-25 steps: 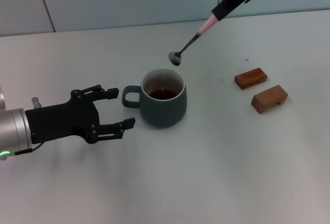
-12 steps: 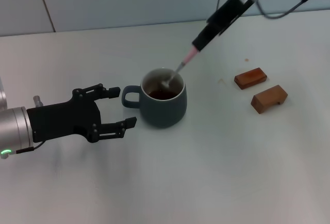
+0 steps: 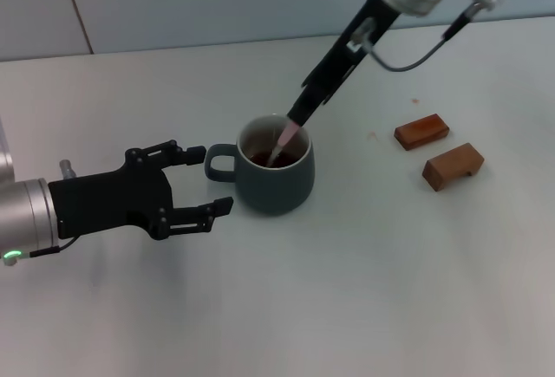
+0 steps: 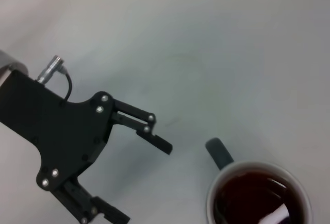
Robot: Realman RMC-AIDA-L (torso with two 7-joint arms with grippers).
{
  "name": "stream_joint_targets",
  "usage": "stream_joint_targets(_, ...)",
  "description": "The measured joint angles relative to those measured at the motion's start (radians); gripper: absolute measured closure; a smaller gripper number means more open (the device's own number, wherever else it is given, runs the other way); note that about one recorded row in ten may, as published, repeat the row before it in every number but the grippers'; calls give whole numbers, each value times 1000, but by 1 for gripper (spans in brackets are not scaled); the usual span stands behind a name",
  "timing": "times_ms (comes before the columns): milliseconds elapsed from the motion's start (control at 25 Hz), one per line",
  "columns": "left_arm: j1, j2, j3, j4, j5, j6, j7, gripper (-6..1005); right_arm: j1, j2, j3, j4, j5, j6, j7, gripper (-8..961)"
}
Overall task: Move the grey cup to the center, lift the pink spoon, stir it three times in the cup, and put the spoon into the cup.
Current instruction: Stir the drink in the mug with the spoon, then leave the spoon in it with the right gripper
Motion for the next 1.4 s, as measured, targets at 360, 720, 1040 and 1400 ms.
stream_joint_targets(360,4,0,1,-1,0,4,1,158,24,18,0,8,-124,94,-7,751)
stream_joint_targets(720,3,0,8,-2,0,1,2,159,12,32,13,-34,-149,20,-5,742)
stream_joint_targets(1040,2,0,7,-5,0,2,2,159,14,67,6,-48,-154,84,-17,734)
stream_joint_targets(1400,6,0,7,-5,0,4,1,158,10,47,10,-76,-156,54,-13,726)
